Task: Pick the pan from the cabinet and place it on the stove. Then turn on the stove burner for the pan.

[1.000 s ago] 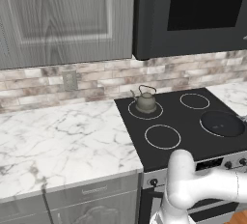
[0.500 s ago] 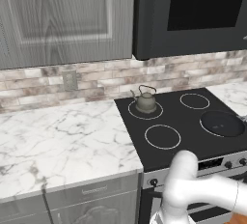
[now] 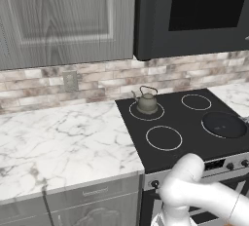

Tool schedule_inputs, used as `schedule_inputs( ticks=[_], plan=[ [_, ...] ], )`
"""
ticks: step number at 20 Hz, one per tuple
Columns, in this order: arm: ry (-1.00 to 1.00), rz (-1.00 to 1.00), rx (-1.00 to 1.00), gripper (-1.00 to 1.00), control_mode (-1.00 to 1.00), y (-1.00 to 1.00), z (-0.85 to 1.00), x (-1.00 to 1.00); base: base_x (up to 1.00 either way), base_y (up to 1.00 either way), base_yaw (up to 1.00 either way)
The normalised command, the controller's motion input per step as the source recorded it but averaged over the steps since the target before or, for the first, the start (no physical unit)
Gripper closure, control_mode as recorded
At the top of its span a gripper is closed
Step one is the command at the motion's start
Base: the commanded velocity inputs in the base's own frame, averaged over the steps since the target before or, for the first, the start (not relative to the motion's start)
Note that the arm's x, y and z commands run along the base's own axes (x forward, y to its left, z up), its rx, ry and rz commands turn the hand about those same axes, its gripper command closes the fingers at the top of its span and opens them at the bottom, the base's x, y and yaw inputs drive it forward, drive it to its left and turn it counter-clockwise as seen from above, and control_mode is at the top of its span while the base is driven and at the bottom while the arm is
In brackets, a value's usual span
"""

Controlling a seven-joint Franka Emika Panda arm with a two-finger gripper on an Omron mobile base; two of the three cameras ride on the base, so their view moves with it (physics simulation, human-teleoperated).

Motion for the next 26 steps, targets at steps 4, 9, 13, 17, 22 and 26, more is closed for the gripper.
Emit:
schedule_inputs(
  ticks=[4, 9, 13, 17, 22, 26],
  plan=[
    [0.00, 0.00, 0.05, -1.00, -1.00, 0.61, 0.00, -0.46, 0.00, 0.00, 0.00],
    [-0.01, 0.00, 0.04, -1.00, -1.00, 0.71, 0.00, -0.33, 0.00, 0.00, 0.00],
    [-0.01, 0.00, 0.06, -1.00, -1.00, 0.71, 0.00, -0.21, 0.00, 0.00, 0.00],
    [-0.03, -0.01, 0.15, -1.00, -1.00, 0.51, 0.02, -0.14, 0.00, 0.00, 0.00],
    [-0.06, -0.04, 0.32, -1.00, -1.00, 0.34, 0.07, -0.18, 0.00, 0.00, 0.00],
    [-0.09, -0.08, 0.41, -1.00, -1.00, 0.13, 0.05, -0.10, 0.00, 0.00, 0.00]
  ],
)
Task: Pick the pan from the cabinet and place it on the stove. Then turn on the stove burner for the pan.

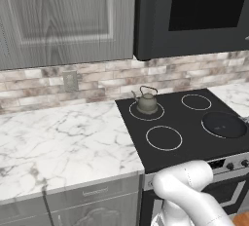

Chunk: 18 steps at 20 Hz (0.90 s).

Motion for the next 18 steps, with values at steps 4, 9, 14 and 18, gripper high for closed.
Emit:
schedule_inputs(
  ticks=[4, 9, 14, 18],
  plan=[
    [-0.07, -0.16, 0.45, -1.00, -1.00, 0.00, 0.06, -0.01, 0.00, 0.00, 0.00],
    [-0.08, -0.19, 0.43, -1.00, -1.00, -0.06, 0.00, 0.00, 0.00, 0.00, 0.00],
    [-0.04, -0.21, 0.39, -1.00, -1.00, -0.24, 0.00, 0.02, 0.00, 0.00, 0.00],
    [-0.01, -0.21, 0.34, -1.00, -1.00, -0.20, 0.00, 0.18, 0.00, 0.00, 0.00]
  ],
)
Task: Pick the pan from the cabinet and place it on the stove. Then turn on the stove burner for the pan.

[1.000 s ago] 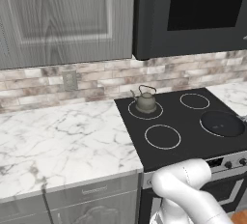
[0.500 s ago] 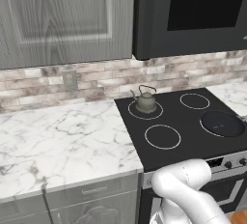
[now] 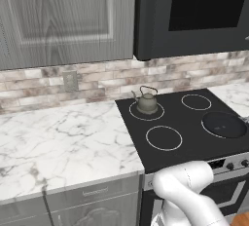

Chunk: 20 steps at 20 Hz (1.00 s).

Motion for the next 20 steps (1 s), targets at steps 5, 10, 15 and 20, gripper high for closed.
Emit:
schedule_inputs(
  ticks=[5, 10, 15, 20],
  plan=[
    [0.01, -0.18, 0.23, -1.00, -1.00, -0.14, 0.00, 0.29, 0.00, 0.00, 0.00],
    [0.09, -0.14, 0.19, -1.00, -1.00, -0.03, -0.03, 0.33, 0.00, 0.00, 0.00],
    [0.06, -0.05, 0.08, -1.00, -1.00, -0.02, -0.24, 0.09, 0.00, 0.00, 0.00],
    [0.02, 0.00, 0.03, -1.00, -1.00, -0.06, -0.28, 0.01, 0.00, 0.00, 0.00]
  ],
)
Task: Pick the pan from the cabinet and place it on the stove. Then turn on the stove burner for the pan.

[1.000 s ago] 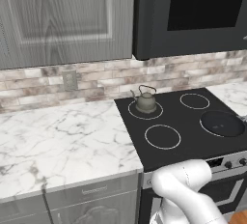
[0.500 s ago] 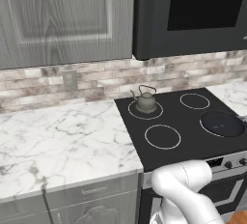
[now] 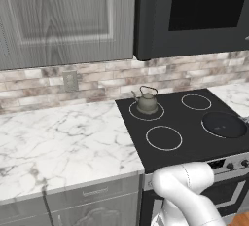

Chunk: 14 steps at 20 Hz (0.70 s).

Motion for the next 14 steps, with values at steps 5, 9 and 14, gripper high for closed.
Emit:
schedule_inputs(
  ticks=[5, 9, 14],
  plan=[
    [0.03, 0.00, 0.01, -1.00, -1.00, -0.11, -0.21, 0.12, 0.00, 0.00, 0.00],
    [0.00, 0.00, 0.00, -1.00, -1.00, -0.20, -0.20, 0.16, 0.00, 0.00, 0.00],
    [0.00, 0.00, 0.00, -1.00, -1.00, -0.34, -0.28, 0.19, 0.00, 0.00, 0.00]
  ],
)
